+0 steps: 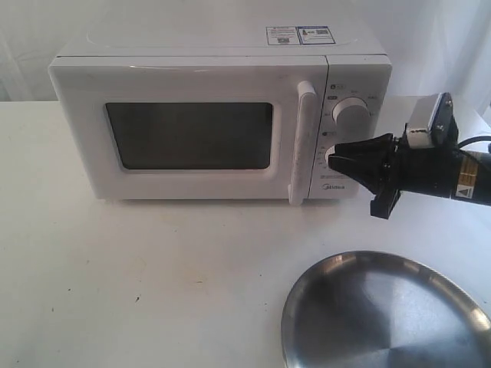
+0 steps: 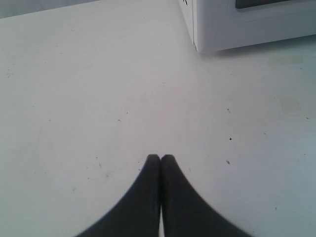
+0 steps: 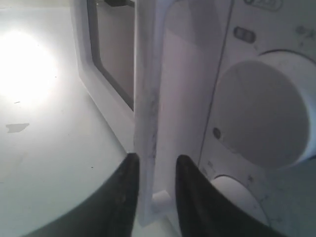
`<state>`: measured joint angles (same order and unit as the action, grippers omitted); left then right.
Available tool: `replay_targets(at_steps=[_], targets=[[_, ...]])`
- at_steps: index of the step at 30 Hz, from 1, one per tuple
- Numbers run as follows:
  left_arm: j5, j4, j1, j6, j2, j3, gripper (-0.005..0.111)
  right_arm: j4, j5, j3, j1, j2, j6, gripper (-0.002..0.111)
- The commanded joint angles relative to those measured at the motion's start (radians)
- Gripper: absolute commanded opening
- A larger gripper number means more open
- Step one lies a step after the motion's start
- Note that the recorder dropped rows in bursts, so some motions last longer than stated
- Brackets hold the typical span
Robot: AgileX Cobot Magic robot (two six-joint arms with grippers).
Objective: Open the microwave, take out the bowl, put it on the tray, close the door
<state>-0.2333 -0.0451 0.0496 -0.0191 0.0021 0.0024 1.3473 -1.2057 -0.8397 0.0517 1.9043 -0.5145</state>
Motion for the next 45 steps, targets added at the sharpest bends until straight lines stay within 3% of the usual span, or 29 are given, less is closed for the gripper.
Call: replay_targets(at_steps=[1, 5, 10, 15, 18, 23, 45], targets=[[0.000, 0.005, -0.004, -0.002, -0.002, -0.002, 0.000, -0.013, -0.015, -0.016, 0.050, 0.013, 0.015, 0.045], [0.000, 0.005, -0.004, -0.002, -0.002, -0.002, 0.000, -0.074, -0.015, -0.026, 0.106, 0.013, 0.019, 0.057], [0.000, 0.005, -0.004, -0.002, -0.002, -0.002, 0.000, -0.196, 0.071, -0.026, 0.184, 0.013, 0.075, 0.057], [0.000, 0.005, -0.004, -0.002, -0.002, -0.002, 0.000, -0.204, 0.119, -0.032, 0.259, 0.013, 0.176, 0.056], [0.000, 0.005, -0.004, -0.002, -0.002, -0.002, 0.000, -0.204, 0.098, -0.035, 0.291, 0.013, 0.205, 0.044], [0.000, 0.005, -0.004, -0.002, -0.002, -0.002, 0.000, -0.204, 0.045, -0.035, 0.317, 0.013, 0.260, 0.000], [0.000, 0.005, -0.004, -0.002, -0.002, -0.002, 0.000, 0.085, -0.015, -0.036, 0.328, -0.050, 0.259, 0.000]])
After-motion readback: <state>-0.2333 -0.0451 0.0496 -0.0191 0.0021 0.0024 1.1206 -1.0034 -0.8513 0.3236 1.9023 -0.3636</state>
